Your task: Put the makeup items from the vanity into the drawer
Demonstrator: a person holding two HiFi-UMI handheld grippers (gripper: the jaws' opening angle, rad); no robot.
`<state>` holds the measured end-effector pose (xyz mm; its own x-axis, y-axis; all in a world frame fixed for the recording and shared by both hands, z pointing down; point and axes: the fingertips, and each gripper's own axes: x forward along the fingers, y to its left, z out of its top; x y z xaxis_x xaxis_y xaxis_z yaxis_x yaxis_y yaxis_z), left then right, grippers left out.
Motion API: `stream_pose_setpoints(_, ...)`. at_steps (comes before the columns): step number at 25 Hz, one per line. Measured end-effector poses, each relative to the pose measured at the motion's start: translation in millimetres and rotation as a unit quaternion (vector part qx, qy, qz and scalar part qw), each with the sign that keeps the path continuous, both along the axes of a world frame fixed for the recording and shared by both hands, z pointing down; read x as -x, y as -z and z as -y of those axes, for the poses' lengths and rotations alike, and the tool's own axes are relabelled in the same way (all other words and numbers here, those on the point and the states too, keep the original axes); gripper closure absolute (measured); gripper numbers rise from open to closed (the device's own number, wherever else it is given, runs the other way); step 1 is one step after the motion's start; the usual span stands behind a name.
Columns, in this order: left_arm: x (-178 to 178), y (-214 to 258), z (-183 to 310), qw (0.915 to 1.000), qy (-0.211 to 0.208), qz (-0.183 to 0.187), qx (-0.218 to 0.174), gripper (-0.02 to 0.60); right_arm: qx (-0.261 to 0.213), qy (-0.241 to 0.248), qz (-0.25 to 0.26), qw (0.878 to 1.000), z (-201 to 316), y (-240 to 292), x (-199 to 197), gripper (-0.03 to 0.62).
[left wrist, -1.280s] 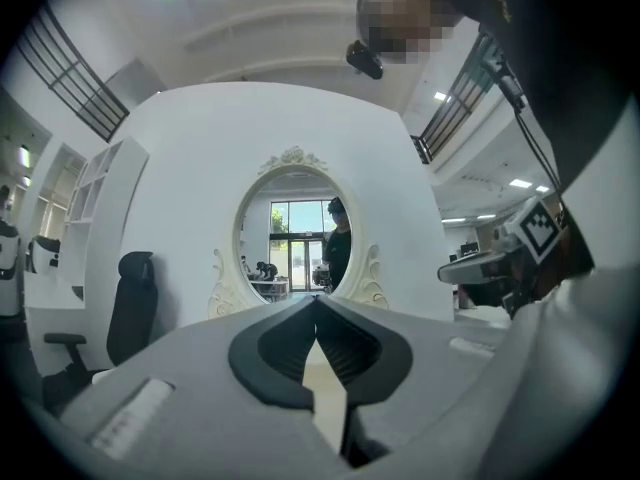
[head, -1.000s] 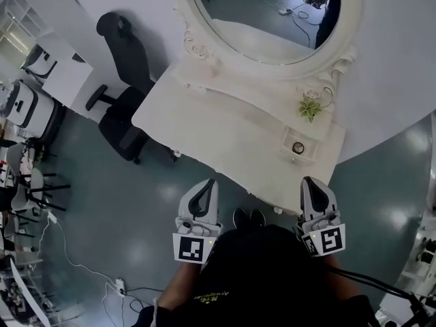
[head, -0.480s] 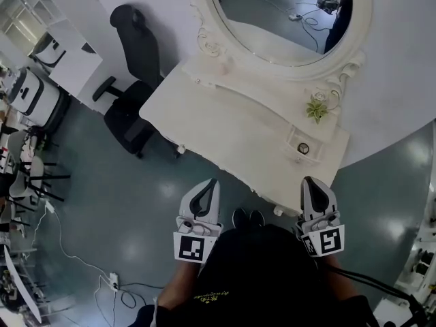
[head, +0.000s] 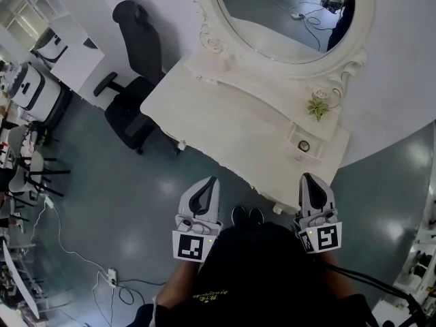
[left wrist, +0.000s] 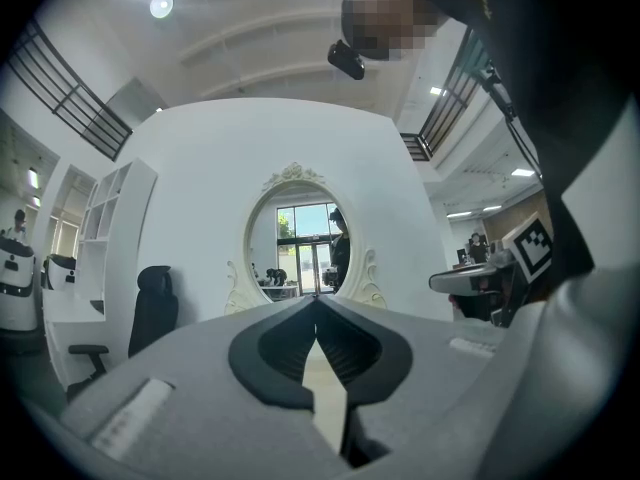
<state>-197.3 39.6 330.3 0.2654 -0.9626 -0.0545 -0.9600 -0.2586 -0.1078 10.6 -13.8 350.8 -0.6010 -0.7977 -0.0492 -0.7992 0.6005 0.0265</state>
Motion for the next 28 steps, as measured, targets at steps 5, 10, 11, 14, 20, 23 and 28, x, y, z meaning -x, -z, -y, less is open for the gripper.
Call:
stream_pose_setpoints(5, -0.8, 3.3, 1.9, 1.0, 0.005, -0.001, 0.0, 0.56, -0.003, 0.007, 0.003, 1.0, 0.6, 0.2, 5.6, 0.594)
stream_pose_setpoints(10, -2.7, 2.4, 3.6, 1.0, 0.008, 0.001, 0.002, 0.56, -0.007, 0.017, -0.007, 1.0, 0.8, -1.0, 8.5, 0.594)
stream_pose_setpoints(11, -3.2, 2.2, 4.4, 1.0, 0.009, 0.001, 0.002, 0.56, -0.009, 0.019, -0.01, 1.0, 1.7, -1.1, 8.7, 0.594)
stream_pose_setpoints(14, -4.7, 0.9, 6.9, 0.9999, 0.009, 0.002, 0.004, 0.56, -0.011, 0.018, -0.007, 1.0, 5.1, -1.4, 8.1, 0.594)
stream_pose_setpoints(20, -7.4, 0.1, 9.2, 0.9999, 0.01, -0.002, 0.007, 0.56, -0.011, 0.02, -0.002, 1.0, 7.6, -2.3, 8.7, 0.594)
stream_pose_setpoints(23, -7.9, 0.3, 11.1, 0.9999, 0.012, -0.002, 0.006, 0.56, -0.008, 0.024, -0.005, 1.0, 9.3, -3.7, 8.9, 0.594)
stream_pose_setpoints(28, -6.9, 2.4, 13.5, 0.9999, 0.012, 0.0, 0.005, 0.56, -0.007, 0.026, -0.009, 1.0, 12.0, -3.5, 9.5, 0.594)
